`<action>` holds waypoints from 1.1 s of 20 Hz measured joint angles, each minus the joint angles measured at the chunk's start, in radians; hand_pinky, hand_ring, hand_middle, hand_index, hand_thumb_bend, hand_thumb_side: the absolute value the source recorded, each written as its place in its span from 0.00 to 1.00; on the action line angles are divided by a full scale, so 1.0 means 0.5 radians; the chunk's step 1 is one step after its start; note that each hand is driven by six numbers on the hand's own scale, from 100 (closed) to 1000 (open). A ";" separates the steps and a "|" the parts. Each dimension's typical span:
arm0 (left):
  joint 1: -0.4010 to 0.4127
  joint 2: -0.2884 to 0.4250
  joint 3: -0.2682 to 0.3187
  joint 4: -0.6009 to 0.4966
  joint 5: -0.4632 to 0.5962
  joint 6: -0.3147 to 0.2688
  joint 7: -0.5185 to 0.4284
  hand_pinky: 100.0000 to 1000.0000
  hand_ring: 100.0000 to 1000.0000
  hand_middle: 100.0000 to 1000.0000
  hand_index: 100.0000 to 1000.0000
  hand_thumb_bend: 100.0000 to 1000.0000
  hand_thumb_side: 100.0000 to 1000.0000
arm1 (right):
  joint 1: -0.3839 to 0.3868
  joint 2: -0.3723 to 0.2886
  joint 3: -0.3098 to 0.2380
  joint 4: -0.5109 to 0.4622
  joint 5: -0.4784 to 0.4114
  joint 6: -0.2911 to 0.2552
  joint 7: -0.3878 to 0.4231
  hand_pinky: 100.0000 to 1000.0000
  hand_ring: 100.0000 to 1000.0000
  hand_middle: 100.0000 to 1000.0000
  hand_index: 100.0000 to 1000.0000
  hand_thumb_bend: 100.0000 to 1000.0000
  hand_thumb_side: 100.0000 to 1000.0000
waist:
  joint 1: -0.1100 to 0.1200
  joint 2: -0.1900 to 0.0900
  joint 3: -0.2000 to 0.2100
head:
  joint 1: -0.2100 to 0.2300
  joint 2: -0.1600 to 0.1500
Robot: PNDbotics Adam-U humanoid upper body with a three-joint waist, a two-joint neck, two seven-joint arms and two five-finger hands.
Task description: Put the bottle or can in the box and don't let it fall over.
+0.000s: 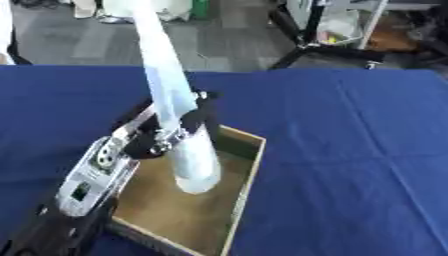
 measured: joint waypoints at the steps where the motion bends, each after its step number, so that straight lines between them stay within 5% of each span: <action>1: 0.001 0.000 -0.001 0.000 -0.018 -0.026 -0.026 1.00 0.81 0.79 0.71 0.00 0.57 | 0.000 0.000 0.000 0.000 0.000 0.000 0.000 0.97 1.00 1.00 1.00 0.00 0.47 | 0.000 0.000 0.000 | 0.000 0.000; 2: 0.001 0.000 -0.002 0.000 -0.036 -0.052 -0.056 1.00 0.91 0.88 0.80 0.00 0.64 | 0.000 0.000 0.000 0.000 0.000 0.000 0.000 0.97 1.00 1.00 1.00 0.00 0.47 | 0.000 0.000 0.000 | -0.001 0.000; 5: 0.007 0.002 -0.005 0.000 -0.092 -0.116 -0.168 1.00 0.98 0.95 0.90 0.00 0.54 | 0.001 0.000 0.000 0.000 0.000 -0.001 -0.001 0.97 1.00 1.00 1.00 0.00 0.47 | 0.000 0.000 0.000 | -0.006 0.000; 7: 0.013 0.004 -0.003 0.000 -0.131 -0.148 -0.241 1.00 1.00 0.96 0.93 0.00 0.61 | 0.001 0.000 0.000 0.000 0.000 -0.002 -0.002 0.97 1.00 1.00 1.00 0.00 0.47 | 0.000 0.000 0.001 | -0.009 0.000; 16: 0.021 0.040 0.061 -0.017 -0.268 -0.122 -0.323 1.00 1.00 0.98 0.96 0.19 0.77 | 0.007 0.000 -0.002 0.000 -0.002 -0.009 -0.009 0.97 1.00 1.00 1.00 0.00 0.47 | 0.001 -0.001 0.006 | -0.017 0.000; 22: 0.032 0.066 0.118 -0.087 -0.422 -0.105 -0.338 1.00 1.00 0.96 0.95 0.14 0.77 | 0.019 0.000 -0.009 0.000 -0.008 -0.013 -0.014 0.97 1.00 1.00 1.00 0.00 0.47 | 0.010 -0.017 0.006 | -0.025 0.000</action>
